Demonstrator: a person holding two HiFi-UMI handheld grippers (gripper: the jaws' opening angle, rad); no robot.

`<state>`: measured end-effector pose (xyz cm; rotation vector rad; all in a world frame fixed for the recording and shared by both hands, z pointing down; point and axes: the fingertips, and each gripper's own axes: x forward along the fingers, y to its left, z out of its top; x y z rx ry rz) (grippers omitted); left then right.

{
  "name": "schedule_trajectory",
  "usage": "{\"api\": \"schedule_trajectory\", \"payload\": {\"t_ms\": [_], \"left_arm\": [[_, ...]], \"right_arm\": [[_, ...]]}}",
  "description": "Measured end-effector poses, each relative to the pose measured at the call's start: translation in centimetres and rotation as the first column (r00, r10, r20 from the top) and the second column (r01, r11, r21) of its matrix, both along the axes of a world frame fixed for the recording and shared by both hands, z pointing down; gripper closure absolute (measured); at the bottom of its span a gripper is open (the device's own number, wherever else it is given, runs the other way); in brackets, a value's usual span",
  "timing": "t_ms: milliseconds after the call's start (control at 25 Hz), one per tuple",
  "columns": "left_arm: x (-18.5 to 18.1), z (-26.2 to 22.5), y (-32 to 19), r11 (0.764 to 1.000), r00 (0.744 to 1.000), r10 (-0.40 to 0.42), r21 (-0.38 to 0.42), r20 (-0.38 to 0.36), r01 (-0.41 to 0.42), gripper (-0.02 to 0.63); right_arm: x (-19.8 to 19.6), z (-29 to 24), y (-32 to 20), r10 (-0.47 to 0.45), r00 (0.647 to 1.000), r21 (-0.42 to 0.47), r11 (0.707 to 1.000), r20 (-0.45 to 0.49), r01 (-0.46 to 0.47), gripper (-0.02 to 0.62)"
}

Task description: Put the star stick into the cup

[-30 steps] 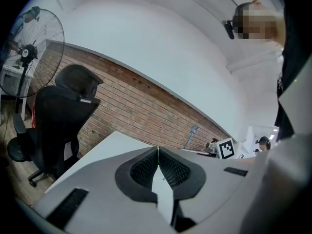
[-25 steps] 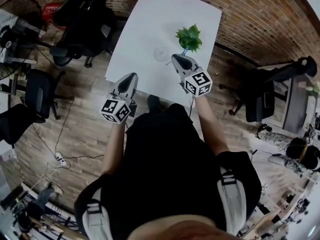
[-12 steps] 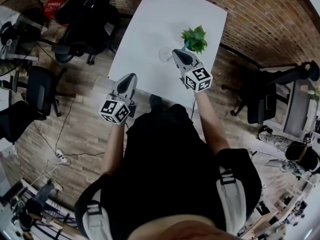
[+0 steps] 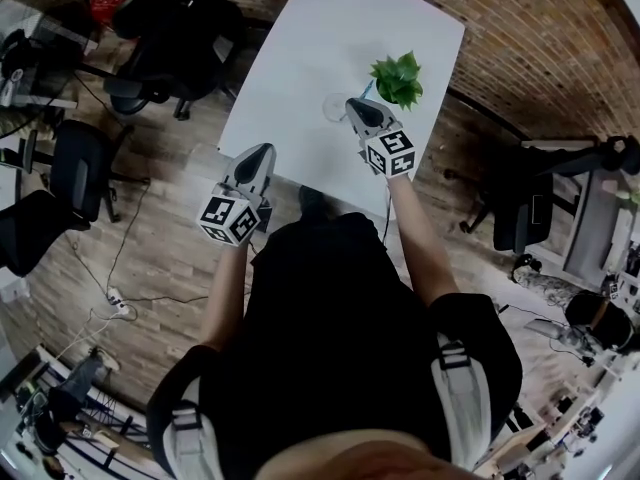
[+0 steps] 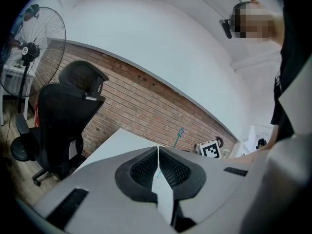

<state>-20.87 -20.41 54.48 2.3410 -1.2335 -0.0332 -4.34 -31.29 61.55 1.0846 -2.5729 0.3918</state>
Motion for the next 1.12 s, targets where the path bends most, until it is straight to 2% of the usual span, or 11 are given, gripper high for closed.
{"api": "schedule_trajectory", "payload": {"t_ms": [200, 680, 1120], "left_arm": [[-0.1, 0.3, -0.4, 1.0, 1.0, -0.011, -0.005, -0.006, 0.011, 0.58], [0.1, 0.6, -0.6, 1.0, 1.0, -0.004, -0.013, -0.009, 0.004, 0.58], [-0.2, 0.7, -0.7, 1.0, 1.0, -0.006, -0.013, -0.01, 0.006, 0.58]], "right_arm": [[0.1, 2.6, 0.1, -0.024, 0.997, -0.029, 0.999, -0.071, 0.022, 0.584], [0.1, 5.6, 0.0, -0.035, 0.992, -0.097, 0.995, -0.117, 0.024, 0.584], [-0.3, 7.1, 0.2, -0.048, 0.984, -0.114, 0.993, -0.171, 0.028, 0.584]]}}
